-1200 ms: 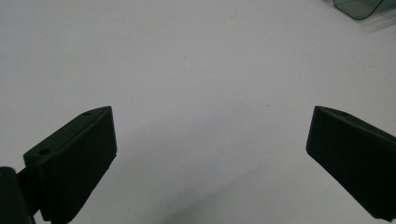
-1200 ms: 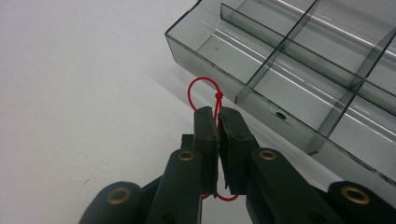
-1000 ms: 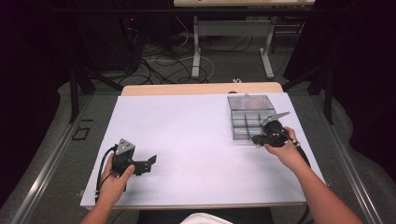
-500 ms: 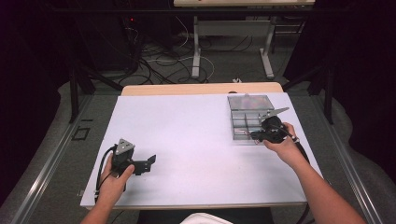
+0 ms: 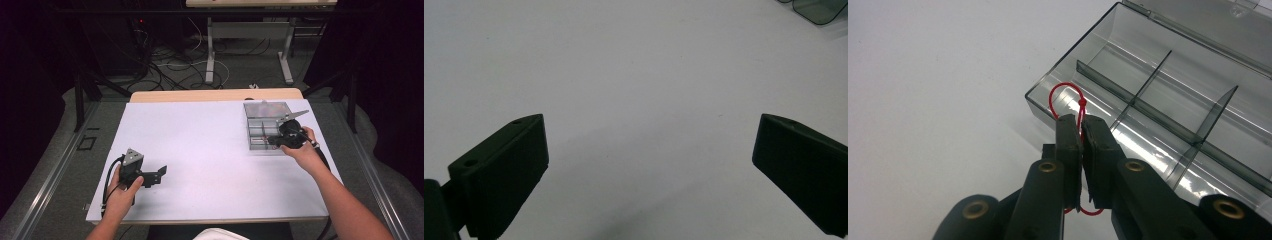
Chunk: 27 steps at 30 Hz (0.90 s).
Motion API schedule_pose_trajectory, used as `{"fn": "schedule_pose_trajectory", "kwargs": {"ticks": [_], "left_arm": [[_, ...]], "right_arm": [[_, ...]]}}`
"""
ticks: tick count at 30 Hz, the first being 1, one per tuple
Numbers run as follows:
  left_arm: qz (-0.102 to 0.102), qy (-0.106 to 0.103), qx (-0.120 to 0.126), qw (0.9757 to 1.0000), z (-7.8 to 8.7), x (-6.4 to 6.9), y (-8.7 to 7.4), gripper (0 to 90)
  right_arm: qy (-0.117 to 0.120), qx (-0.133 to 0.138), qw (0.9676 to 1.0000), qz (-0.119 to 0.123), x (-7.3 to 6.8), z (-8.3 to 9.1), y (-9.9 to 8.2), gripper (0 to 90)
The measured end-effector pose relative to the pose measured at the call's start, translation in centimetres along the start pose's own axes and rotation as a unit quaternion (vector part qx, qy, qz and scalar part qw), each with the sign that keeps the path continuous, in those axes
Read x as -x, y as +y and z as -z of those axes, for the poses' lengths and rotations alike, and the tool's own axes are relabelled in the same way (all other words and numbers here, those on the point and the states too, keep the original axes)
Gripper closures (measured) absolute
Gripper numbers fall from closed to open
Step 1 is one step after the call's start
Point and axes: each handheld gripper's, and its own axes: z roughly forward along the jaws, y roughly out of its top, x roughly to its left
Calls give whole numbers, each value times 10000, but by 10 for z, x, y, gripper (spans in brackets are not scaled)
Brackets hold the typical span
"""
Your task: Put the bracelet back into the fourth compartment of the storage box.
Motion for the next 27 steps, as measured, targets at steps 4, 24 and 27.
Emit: {"fn": "schedule_pose_trajectory", "kwargs": {"ticks": [4, 24, 27], "left_arm": [[-5, -11, -6, 10000, 0, 0, 0, 16], [-19, -29, -8, 10000, 0, 0, 0, 16], [-20, -37, -4, 10000, 0, 0, 0, 16]], "right_arm": [[-46, -10, 10000, -21, 2, 0, 3, 864], [-144, 37, 9999, -13, 6, -14, 19, 864], [-155, 43, 9998, -68, 6, -17, 21, 864]]}}
